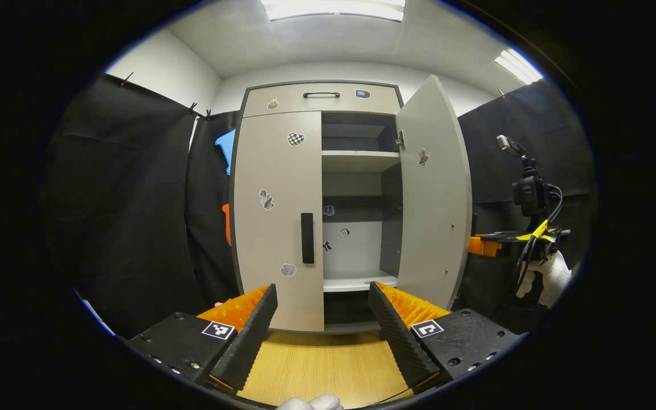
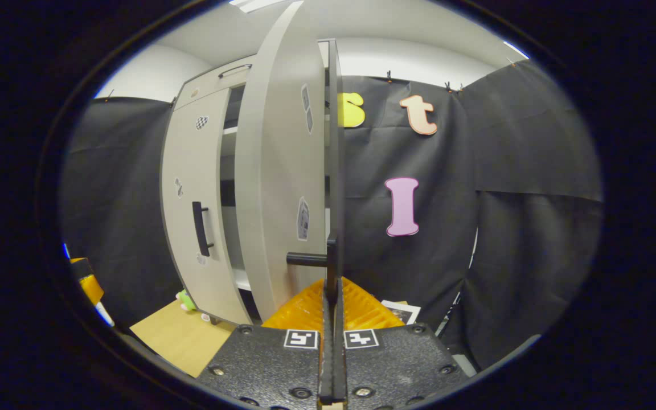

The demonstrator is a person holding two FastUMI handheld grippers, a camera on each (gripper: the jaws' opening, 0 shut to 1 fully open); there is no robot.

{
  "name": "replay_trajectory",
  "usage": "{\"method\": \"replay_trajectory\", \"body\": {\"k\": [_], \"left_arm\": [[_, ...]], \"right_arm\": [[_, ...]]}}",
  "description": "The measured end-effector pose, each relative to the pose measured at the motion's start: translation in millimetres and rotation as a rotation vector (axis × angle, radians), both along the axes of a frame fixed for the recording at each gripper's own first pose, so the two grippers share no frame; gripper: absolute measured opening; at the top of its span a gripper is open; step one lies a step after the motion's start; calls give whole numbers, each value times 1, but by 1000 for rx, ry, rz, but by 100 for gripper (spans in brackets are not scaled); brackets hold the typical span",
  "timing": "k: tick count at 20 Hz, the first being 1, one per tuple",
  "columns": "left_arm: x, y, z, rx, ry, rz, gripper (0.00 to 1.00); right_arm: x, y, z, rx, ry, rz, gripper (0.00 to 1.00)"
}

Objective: Open the right door of the double-door shoe cabinet with the right hand, and open the left door with the left hand.

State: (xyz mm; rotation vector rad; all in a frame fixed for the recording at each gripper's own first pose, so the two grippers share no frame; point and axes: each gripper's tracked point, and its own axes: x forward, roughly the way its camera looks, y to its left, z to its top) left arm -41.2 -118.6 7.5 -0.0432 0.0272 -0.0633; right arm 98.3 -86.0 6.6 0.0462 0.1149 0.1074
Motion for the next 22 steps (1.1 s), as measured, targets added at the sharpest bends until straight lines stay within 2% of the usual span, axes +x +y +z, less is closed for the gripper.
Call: {"method": "replay_trajectory", "body": {"k": [8,10,12,15,17,19,21,22], "left_arm": [[-1,13,0,-7,4,-1,96],[-1,16,0,-8,3,-8,96],[2,20,0,-5,1,-14,96],[5,28,-1,-6,1,-23,96],[9,36,-4,5,5,-25,96],[12,44,-7,14,15,-25,96],[16,53,-11,20,22,-25,96],[19,57,-12,24,23,-23,96]], "right_arm": [[-11,-7,7,-10,-25,-44,4],[-18,-10,8,-23,-28,-65,9],[-26,-15,9,-33,-26,-92,24],[-43,-15,9,-28,-23,-120,67],[-54,-10,10,-13,-24,-133,81],[-64,0,11,9,-27,-136,85],[-75,15,7,15,-21,-129,96],[-82,24,5,16,-19,-121,94]]}}
